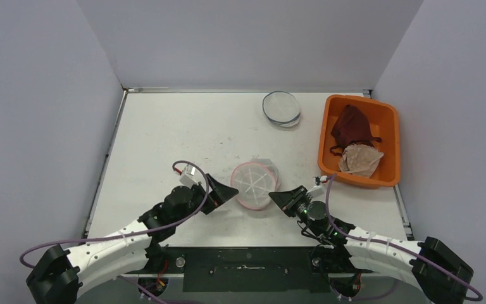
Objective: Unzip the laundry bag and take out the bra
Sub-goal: Adjust the laundry bag at the center of the board.
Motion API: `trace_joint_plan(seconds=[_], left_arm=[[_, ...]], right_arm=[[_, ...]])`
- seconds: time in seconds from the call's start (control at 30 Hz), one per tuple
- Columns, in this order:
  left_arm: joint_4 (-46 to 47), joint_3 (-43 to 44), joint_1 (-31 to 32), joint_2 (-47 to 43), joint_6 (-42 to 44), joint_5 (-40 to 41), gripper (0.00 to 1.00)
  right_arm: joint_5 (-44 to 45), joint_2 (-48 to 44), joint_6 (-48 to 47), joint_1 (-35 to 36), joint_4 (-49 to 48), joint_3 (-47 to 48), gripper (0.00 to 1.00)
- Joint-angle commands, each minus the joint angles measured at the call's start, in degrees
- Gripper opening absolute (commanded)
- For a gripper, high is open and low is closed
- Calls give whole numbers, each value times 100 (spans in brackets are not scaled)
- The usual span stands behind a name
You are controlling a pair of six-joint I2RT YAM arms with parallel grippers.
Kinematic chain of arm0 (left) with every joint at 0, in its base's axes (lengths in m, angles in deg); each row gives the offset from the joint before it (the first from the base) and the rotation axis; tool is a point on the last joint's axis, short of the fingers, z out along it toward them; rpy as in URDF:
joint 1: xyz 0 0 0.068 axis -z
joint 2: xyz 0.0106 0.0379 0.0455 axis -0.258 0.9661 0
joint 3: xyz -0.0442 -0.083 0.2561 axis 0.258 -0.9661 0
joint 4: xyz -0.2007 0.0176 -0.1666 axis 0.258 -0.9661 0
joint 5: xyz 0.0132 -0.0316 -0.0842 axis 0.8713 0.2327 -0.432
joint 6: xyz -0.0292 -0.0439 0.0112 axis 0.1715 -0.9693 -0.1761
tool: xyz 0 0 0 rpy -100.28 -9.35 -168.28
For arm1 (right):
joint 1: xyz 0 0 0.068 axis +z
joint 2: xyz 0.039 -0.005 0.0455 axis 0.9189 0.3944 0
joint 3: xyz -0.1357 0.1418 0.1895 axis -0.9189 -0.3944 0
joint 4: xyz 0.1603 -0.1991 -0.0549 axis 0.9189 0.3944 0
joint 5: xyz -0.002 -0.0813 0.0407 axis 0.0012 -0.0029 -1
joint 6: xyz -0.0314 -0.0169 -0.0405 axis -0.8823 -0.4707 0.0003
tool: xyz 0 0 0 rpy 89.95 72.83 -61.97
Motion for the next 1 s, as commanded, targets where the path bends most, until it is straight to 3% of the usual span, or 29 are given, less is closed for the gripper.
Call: trace_joint_plan(seconds=[0.0,0.23,0.33,0.5,0.77,0.8,0.9,0.97], left_arm=[[780,-512,688,-153,-674,1147,97],[2196,-279,816,1220,-524,645,100],[2776,-297,859,1607,-566,648,89],[2917,-93,866,1985,-432,740,70],[3332,58,873,2484,-301,639,24],[3328,45,858,2458,-272,630,18],[3156,25,768,2227,-125,553,5],[2800,53,626,1962,-26,438,0]], right_arm=[[488,529,713,188,-1334,3,5],[503,927,967,283,-1499,219,5],[510,913,970,307,-1443,229,5],[441,884,949,336,-1429,219,5],[191,776,614,362,-1204,354,6],[113,712,477,362,-1153,392,9],[-126,408,-180,371,-381,783,49],[-216,155,-620,363,504,1181,68]])
